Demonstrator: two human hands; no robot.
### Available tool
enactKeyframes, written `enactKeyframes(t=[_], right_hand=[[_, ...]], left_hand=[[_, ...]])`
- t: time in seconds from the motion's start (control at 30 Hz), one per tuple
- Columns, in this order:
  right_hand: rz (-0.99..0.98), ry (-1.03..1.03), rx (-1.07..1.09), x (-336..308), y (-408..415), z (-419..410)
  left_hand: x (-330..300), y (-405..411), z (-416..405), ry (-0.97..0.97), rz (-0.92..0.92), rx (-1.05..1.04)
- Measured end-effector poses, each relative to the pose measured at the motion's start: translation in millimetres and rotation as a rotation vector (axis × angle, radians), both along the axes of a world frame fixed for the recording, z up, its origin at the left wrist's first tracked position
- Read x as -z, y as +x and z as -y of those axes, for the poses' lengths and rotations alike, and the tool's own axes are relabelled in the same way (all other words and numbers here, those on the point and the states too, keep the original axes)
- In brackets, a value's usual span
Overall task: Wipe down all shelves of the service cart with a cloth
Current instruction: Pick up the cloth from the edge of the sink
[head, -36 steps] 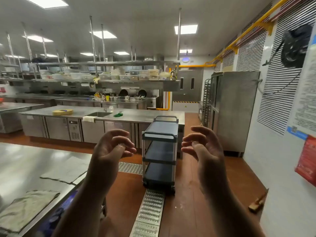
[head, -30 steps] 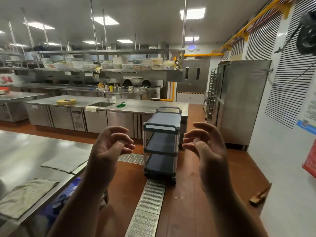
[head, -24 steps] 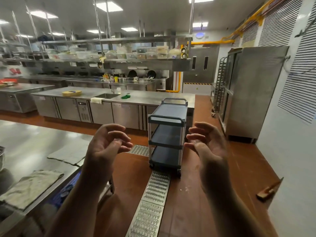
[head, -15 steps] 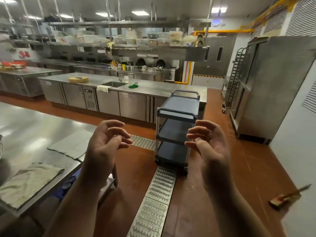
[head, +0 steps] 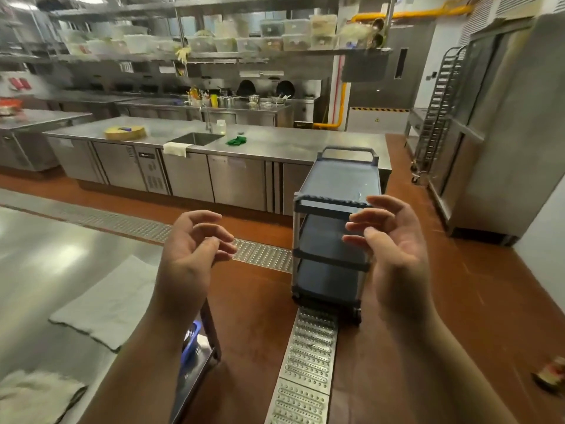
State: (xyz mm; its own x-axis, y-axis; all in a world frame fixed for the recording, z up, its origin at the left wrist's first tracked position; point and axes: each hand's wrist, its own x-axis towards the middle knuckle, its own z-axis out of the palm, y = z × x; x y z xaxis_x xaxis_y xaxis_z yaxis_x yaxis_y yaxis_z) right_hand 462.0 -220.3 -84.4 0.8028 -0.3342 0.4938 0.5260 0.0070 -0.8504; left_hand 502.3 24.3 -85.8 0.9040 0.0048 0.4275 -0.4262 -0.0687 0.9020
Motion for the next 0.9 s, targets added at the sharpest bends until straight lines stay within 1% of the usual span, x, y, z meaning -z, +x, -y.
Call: enactKeyframes(t=[0.17,0.3,0.47,0.57,0.7,0.83,0.9], right_hand=[[-0.031,-0.018,0.020,18,91,26],[-0.039,-0.014,-0.002,27,181,58],[-0.038,-0.058,-0.107,13,308,100],[-0.050,-0.072,-0.162,9,382,111],[-0.080,-0.056,-0.231,11,468,101],[-0.100,-0.091,-0.321,17,551,72],[-0.112,-0.077,-0.350,21,596,54]], left_hand=[[9,99,26,0.029,-0.017,0.023],[15,186,60,0.011,-0.010,0.000],[12,299,104,-0.026,-0.026,-0.049],[9,358,118,-0.071,-0.034,-0.088],[10,422,118,-0.120,-0.036,-0.159],[20,489,94,-0.159,-0.034,-0.240],[26,526,78,-0.186,-0.047,-0.285]])
